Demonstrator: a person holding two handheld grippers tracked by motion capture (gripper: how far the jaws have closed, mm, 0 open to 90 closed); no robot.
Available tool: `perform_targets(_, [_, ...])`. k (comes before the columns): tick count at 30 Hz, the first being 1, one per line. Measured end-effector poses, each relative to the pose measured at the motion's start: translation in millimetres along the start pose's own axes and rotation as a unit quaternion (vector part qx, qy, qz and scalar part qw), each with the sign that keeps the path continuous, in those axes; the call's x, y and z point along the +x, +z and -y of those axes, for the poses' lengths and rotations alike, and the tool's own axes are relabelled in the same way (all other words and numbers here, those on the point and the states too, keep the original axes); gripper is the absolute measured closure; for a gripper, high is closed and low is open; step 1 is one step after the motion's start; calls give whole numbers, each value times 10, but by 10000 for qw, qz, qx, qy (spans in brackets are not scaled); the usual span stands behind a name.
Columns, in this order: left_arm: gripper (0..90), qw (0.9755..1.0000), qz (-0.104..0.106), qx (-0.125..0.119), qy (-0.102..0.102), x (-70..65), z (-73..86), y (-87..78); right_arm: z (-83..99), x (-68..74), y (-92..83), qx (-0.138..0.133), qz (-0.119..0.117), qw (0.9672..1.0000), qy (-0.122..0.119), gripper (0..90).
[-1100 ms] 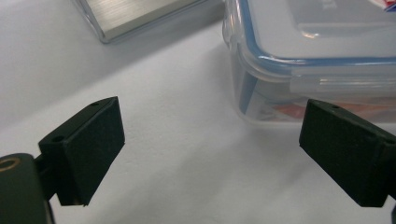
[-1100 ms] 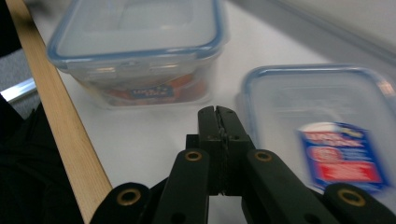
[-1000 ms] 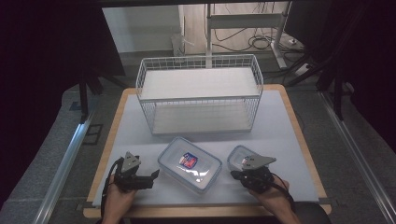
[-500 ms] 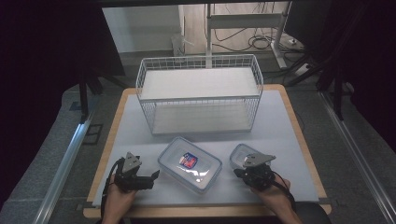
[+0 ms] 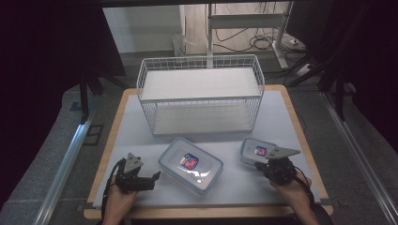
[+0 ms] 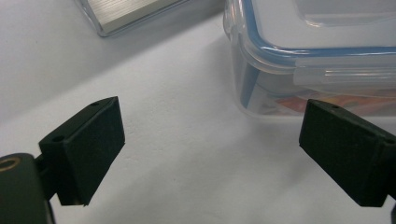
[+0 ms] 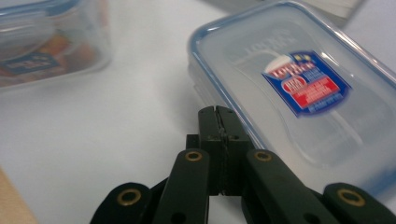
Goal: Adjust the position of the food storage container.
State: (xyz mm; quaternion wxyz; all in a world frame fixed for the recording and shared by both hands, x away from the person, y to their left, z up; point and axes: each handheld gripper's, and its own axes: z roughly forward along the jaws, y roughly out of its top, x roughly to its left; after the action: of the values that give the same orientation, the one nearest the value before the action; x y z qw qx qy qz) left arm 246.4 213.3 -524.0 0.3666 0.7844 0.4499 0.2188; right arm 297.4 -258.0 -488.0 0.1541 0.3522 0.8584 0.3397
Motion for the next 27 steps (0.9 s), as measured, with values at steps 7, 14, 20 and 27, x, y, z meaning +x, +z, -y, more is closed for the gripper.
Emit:
perform_targets(7, [69,10000,-5,71,25,-3,4,16,48,-171,-57,-13,174,9996,228,900])
perform_targets(14, [68,9998,68,104,-184,27,9,25,83,-274,-84,31,332,9987,373,900])
perform_targets(20, [34,9996,61,126,-254,66,3,-7,43,-155,-54,-95,146,9997,151,898])
perform_targets(27, [370,9988,210,-5,-435,177,-39,-49,24,-46,-42,-215,-103,9997,46,883])
